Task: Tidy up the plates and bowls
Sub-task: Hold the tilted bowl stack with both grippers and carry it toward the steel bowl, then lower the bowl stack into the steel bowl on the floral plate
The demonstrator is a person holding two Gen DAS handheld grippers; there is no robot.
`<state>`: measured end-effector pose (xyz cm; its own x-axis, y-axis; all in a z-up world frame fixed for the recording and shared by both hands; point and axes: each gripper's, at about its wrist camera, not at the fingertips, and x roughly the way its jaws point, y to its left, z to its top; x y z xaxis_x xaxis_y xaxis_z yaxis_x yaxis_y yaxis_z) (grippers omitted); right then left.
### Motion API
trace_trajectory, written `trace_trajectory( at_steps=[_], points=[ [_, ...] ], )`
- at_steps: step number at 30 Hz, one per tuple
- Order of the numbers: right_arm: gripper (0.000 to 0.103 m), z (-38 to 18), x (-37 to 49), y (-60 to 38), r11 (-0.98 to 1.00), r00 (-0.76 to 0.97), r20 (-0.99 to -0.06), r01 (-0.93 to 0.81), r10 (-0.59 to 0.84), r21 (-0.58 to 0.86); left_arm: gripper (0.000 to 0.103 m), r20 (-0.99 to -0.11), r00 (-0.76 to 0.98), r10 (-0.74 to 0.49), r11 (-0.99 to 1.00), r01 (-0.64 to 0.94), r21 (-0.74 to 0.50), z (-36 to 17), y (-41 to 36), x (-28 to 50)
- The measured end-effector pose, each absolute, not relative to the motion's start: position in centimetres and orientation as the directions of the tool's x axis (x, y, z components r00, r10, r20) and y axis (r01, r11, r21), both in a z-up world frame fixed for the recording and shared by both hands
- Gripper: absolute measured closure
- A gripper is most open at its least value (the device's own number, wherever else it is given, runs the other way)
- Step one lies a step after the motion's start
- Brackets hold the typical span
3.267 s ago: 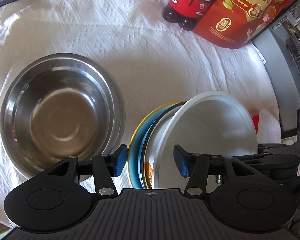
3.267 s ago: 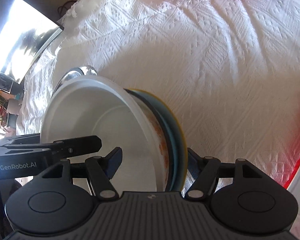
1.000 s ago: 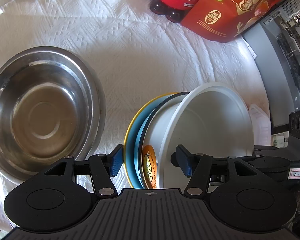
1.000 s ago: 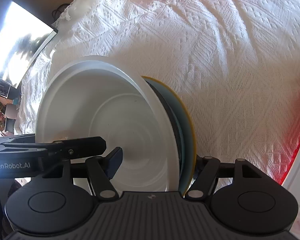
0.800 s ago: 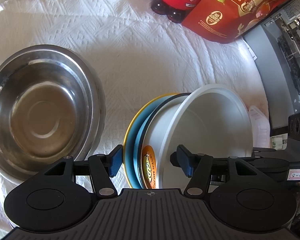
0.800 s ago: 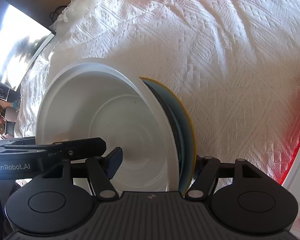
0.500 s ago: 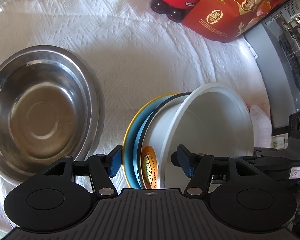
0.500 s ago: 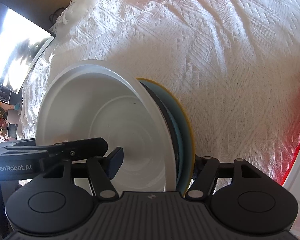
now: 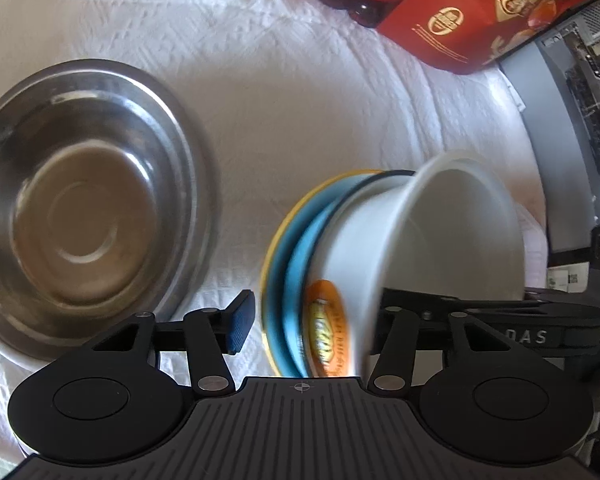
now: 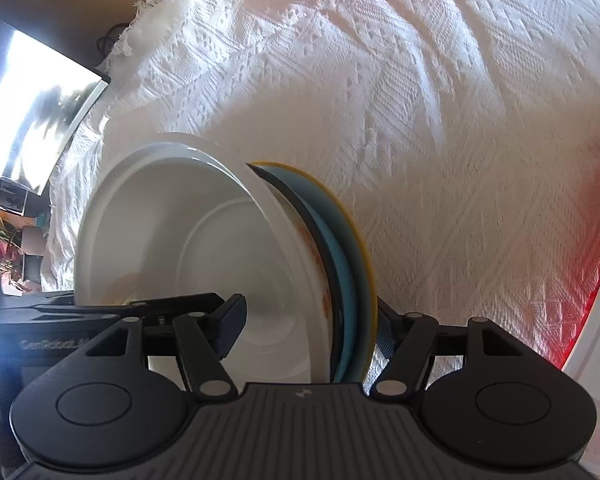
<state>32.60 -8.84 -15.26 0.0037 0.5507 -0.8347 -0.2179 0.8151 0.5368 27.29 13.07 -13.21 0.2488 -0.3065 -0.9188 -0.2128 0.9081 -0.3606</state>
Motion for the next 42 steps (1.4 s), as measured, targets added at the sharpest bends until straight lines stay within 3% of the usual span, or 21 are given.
trace_trajectory(
  at_steps=[3,4,25,42],
  points=[
    [0.036,-15.4,32.5,-8.9,0.818,0.001,-0.837,-0.213,0.547,0.534,0.048,-0.897,0.259,-0.357,0.886,-0.211,-0.414,-13.3,13.3,27.3],
    [0.036,-15.5,32.5,-8.9,0.819,-0.003,-0.839,-0.21,0.545,0.533,0.043,-0.892,0.258,-0.371,0.881,-0.205,-0.426,-13.4,13.2,27.3],
    [0.043,-15.6,32.9,-8.0,0.828,-0.038,-0.849,-0.201,0.528,0.524,0.043,-0.897,0.245,-0.369,0.875,-0.234,-0.424,-13.5,12.9,27.0],
    [0.043,-8.7,34.6,-4.7,0.789,0.012,-0.825,-0.301,0.565,0.536,0.043,-0.873,0.372,-0.316,0.875,-0.241,-0.419,-5.1,17.0,26.4]
  ],
)
